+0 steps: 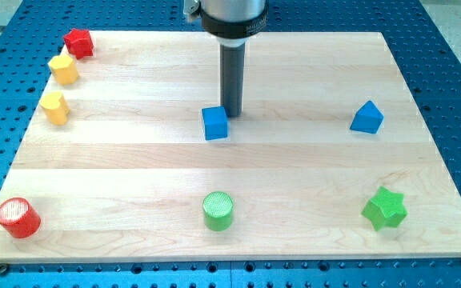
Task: Drag the blue cube to the top right side of the red circle
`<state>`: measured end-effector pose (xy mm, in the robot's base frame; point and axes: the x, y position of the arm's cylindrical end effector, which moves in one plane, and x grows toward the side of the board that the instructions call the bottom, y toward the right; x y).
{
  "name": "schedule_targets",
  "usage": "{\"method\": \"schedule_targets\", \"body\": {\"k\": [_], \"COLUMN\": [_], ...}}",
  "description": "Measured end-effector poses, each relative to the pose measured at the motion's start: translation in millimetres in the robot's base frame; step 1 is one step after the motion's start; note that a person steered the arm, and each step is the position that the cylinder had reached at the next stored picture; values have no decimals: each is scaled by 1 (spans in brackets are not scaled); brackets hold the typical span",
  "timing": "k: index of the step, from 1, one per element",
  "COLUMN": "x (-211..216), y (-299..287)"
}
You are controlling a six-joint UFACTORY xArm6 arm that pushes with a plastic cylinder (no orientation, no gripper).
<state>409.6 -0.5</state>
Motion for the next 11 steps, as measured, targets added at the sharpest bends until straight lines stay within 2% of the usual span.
{"method": "schedule_targets", "body": {"k": [1,2,3,4,5,6,7,8,10,11], "x": [38,59,65,63,37,56,73,77,45,54], "y": [-11,-48,-3,15,-76,-142,-124,-156,-163,-206]}}
